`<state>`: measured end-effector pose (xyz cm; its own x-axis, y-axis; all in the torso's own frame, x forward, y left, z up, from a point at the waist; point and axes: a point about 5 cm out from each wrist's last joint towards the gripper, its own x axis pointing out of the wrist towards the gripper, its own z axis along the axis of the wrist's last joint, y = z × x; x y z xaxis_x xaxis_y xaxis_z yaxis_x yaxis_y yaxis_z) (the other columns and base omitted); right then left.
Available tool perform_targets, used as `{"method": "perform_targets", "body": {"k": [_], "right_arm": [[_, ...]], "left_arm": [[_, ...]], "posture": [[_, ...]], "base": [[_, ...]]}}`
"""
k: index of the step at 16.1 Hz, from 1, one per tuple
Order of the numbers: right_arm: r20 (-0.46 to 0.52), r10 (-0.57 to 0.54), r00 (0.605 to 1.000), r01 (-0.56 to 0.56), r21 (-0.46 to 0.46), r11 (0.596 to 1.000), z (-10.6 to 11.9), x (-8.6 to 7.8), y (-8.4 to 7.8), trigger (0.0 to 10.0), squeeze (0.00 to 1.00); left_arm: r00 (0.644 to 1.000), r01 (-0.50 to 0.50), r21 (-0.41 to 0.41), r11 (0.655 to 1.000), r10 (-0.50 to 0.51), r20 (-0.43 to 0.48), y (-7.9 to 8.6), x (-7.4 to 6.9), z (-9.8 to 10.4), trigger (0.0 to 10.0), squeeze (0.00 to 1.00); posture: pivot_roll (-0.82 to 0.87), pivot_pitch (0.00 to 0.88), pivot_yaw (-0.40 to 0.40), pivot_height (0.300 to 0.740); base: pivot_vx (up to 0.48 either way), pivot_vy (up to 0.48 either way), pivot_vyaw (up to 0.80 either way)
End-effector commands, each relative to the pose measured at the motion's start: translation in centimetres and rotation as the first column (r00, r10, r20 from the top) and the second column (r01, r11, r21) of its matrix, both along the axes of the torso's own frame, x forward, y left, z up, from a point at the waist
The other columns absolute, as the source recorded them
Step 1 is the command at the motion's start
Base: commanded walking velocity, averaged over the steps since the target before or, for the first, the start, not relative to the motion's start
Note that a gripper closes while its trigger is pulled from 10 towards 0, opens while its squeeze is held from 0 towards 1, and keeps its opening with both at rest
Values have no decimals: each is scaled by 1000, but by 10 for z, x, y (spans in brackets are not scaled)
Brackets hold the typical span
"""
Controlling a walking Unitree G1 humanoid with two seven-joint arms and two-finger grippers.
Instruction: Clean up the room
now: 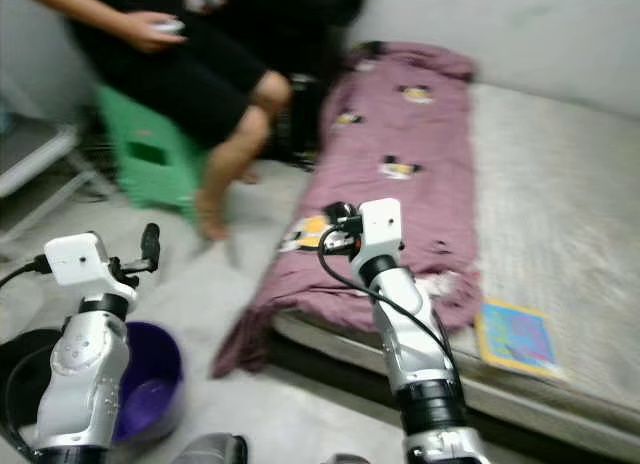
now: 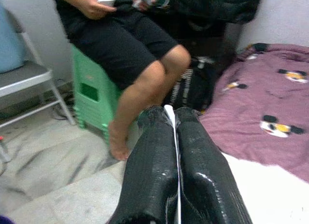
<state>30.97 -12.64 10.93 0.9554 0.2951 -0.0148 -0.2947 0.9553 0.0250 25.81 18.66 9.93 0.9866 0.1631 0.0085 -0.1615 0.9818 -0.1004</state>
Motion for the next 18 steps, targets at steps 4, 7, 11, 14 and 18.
{"method": "perform_targets", "body": {"k": [4,7,11,14,18], "right_arm": [[9,-18,1000,18,-11,1000,2,5,-5,10000,0],[22,4,1000,-4,-24,1000,4,7,-4,10000,0],[19,35,999,-34,-39,999,2,6,-1,10000,0],[14,49,999,-49,-43,998,-1,6,4,10000,0],[15,47,999,-47,-36,998,-2,5,5,10000,0]], "left_arm": [[1000,-5,54,999,4,23,-5,4,8,10000,0],[1000,-5,69,998,3,27,-7,5,10,10000,0],[999,-43,47,998,43,-1,-2,-1,1,10000,0],[1000,14,76,997,-13,-13,-6,-1,0,10000,0],[999,35,68,997,-34,-16,-7,2,0,10000,0]], "posture": [[23,0,-45,740],[36,0,-54,740],[36,0,-58,740],[29,0,-50,740],[15,0,-38,740]], "base": [[0,0,800],[0,0,800],[0,0,800],[0,0,800],[0,0,800]]}}
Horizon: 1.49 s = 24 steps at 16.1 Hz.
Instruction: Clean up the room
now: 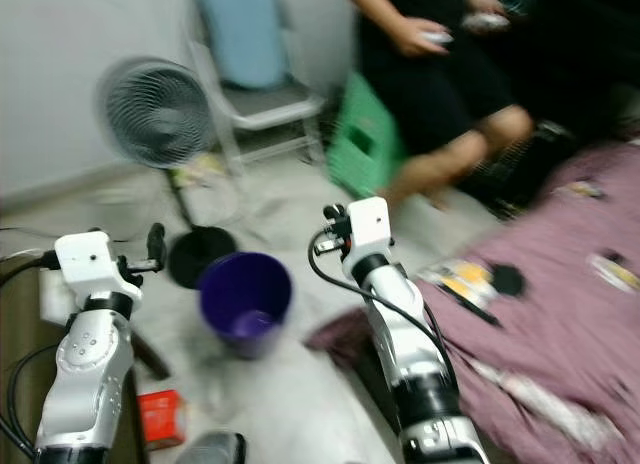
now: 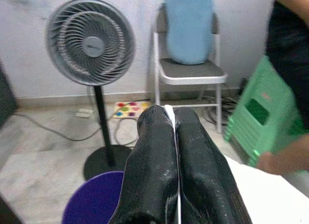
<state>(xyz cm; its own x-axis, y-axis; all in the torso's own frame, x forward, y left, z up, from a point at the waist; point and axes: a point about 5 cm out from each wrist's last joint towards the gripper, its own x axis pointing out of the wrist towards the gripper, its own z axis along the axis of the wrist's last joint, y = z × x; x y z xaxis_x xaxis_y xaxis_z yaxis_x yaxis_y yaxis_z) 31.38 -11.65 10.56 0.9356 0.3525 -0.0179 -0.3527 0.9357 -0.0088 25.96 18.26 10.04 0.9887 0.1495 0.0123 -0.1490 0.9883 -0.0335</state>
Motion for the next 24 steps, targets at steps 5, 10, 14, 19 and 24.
{"method": "perform_targets", "body": {"k": [5,10,14,19,24], "right_arm": [[11,-17,1000,17,1,1000,3,2,-5,10000,0],[13,-18,1000,18,19,1000,4,3,-5,10000,0],[13,-25,1000,25,21,999,4,3,-5,10000,0],[6,-27,1000,27,19,999,3,3,-5,10000,0],[-3,-27,1000,27,17,999,2,4,-4,10000,0]], "left_arm": [[999,48,-4,999,-48,-5,-5,3,0,10000,0],[997,71,-16,997,-71,17,-6,3,3,10000,0],[996,84,-18,996,-84,19,-6,4,4,10000,0],[996,92,-20,996,-91,21,-7,4,4,10000,0],[995,97,-28,995,-96,23,-7,4,4,10000,0]], "posture": [[5,0,-33,740],[2,0,-33,740],[-5,0,-28,740],[-4,0,-28,740],[-6,0,-30,740]], "base": [[0,0,800],[0,0,255],[0,0,0],[97,0,0],[335,0,-141]]}}
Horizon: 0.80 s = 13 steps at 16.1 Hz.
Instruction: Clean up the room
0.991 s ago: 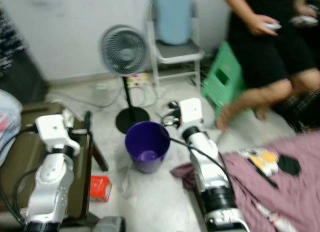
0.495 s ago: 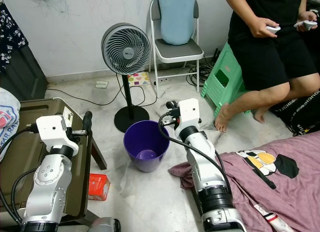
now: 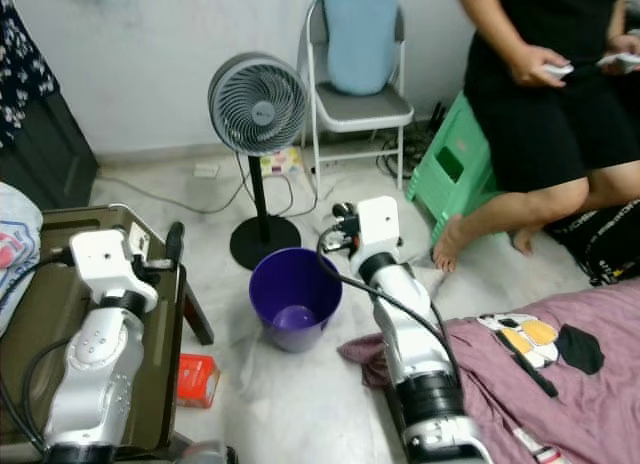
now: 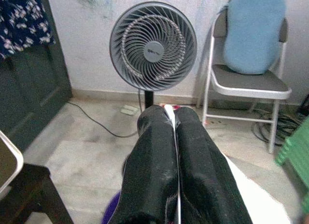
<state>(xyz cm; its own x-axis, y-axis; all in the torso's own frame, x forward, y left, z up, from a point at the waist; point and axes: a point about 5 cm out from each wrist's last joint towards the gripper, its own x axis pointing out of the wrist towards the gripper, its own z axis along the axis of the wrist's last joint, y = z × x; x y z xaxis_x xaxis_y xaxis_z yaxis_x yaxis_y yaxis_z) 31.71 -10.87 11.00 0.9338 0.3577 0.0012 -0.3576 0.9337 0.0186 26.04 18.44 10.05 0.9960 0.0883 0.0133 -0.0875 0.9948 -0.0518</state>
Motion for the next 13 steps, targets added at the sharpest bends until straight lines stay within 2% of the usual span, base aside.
{"method": "perform_targets", "body": {"k": [1,9,13], "right_arm": [[-11,-33,999,33,-15,999,-2,1,-12,10000,0],[-18,-33,999,33,-17,999,-3,2,-13,10000,0],[-21,-33,999,32,-10,999,-4,2,-13,10000,0]], "left_arm": [[999,36,-13,999,-35,19,-9,4,4,10000,0],[999,43,-17,999,-43,21,-10,5,4,10000,0],[1000,24,-14,1000,-24,-3,-10,7,2,10000,0]], "posture": [[-6,0,-29,740],[-5,0,-33,740],[-3,0,-33,740]], "base": [[352,0,0],[346,0,0],[0,0,0]]}}
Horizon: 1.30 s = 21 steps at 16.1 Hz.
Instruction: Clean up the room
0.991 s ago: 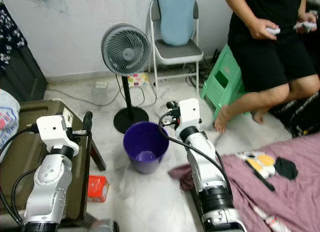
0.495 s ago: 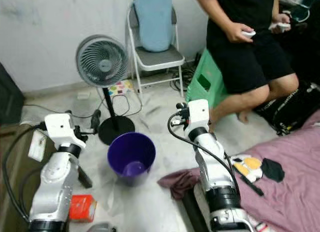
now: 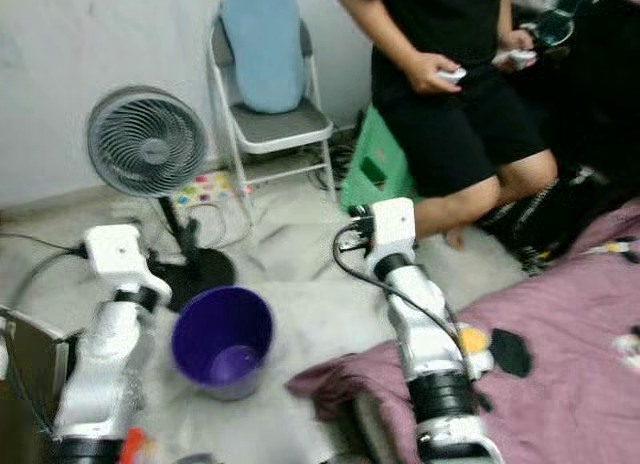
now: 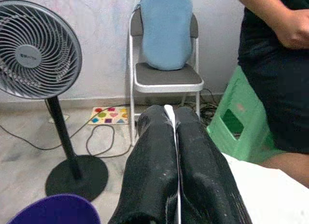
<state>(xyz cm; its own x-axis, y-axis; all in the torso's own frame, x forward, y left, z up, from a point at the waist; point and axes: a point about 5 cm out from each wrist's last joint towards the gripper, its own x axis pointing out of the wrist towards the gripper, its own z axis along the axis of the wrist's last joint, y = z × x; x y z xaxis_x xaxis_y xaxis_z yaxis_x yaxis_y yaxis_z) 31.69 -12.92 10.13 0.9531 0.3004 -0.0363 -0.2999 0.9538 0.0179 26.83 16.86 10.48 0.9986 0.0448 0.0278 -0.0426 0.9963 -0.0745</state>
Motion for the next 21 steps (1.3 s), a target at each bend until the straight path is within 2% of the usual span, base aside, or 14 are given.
{"method": "perform_targets", "body": {"k": [1,3,12,21], "right_arm": [[13,28,1000,-28,5,1000,4,2,8,10000,0],[22,38,999,-38,-13,999,5,1,9,10000,0],[22,40,999,-39,-19,999,5,1,10,10000,0],[17,32,999,-32,-12,999,4,1,9,10000,0]], "left_arm": [[1000,-24,7,1000,24,-20,6,-1,-3,10000,0],[1000,-16,14,1000,16,-15,6,-1,-3,10000,0],[1000,-4,11,1000,5,-15,4,0,-2,10000,0],[997,75,-16,997,-75,24,-4,-1,2,10000,0]], "posture": [[-3,0,-32,740],[-3,0,-32,740],[-6,0,-29,740],[-13,0,-28,740]], "base": [[0,0,0],[0,0,0],[0,0,758],[0,0,0]]}}
